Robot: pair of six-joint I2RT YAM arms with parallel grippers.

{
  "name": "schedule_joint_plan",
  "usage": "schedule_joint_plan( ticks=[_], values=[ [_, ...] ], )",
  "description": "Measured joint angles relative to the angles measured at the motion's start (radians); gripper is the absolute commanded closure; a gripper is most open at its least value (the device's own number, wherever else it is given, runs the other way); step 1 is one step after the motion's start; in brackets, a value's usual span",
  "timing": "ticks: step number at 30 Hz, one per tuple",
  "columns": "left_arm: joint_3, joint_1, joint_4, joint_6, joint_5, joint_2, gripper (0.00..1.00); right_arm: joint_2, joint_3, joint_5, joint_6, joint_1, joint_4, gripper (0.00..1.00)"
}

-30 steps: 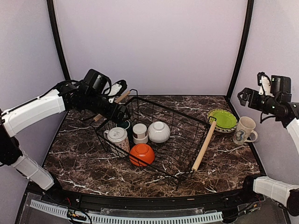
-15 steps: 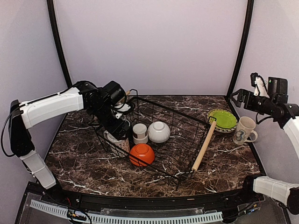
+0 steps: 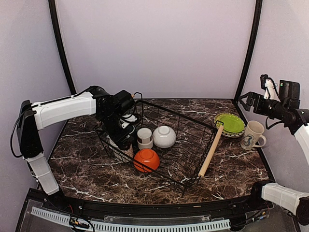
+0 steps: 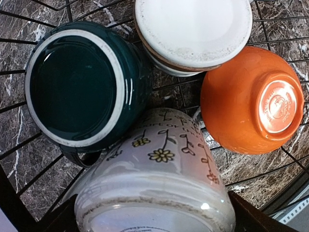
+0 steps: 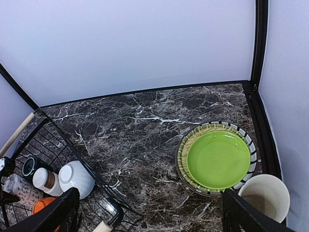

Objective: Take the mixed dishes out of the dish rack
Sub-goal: Grab the cup from the dish rack.

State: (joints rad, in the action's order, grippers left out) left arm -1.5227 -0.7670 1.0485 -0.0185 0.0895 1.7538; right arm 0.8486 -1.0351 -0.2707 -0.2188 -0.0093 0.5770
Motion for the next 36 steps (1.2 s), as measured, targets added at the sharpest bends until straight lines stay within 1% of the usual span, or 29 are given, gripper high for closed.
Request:
schedule_joint_plan(
  ticks=[2, 7, 10, 13, 18, 19, 27, 31, 36],
  values=[
    [-0.001, 0.000, -0.003, -0.002, 0.000, 0.006, 0.01, 0.000, 0.000, 0.000, 0.000, 0.000, 0.000, 0.01],
    [-0.018, 0.000, -0.005, -0.005, -0.003, 0.033, 0.06, 0.000, 0.000, 0.000, 0.001, 0.000, 0.011, 0.01],
    [-0.021, 0.000, -0.005, -0.007, -0.005, 0.035, 0.15, 0.000, 0.000, 0.001, 0.001, 0.000, 0.014, 0.01],
    [-0.024, 0.000, -0.002, -0.006, -0.007, 0.037, 0.20, 0.002, 0.000, 0.001, 0.001, 0.000, 0.014, 0.01],
    [-0.030, 0.000, 0.006, -0.005, -0.007, 0.039, 0.37, 0.019, -0.001, 0.000, 0.001, 0.000, 0.014, 0.01],
    [-0.032, 0.000, 0.008, -0.004, -0.007, 0.040, 0.38, 0.021, -0.001, 0.000, 0.001, 0.000, 0.014, 0.01],
    [-0.048, 0.000, 0.026, -0.003, -0.018, 0.040, 0.60, 0.035, -0.001, 0.000, 0.000, 0.000, 0.014, 0.01],
    [-0.079, 0.000, 0.047, 0.001, -0.038, 0.039, 0.69, 0.035, -0.001, -0.002, -0.001, 0.000, 0.014, 0.01],
    [-0.107, 0.000, 0.062, 0.004, -0.069, 0.035, 0.75, 0.035, -0.001, -0.003, -0.003, 0.000, 0.014, 0.01]
  ],
)
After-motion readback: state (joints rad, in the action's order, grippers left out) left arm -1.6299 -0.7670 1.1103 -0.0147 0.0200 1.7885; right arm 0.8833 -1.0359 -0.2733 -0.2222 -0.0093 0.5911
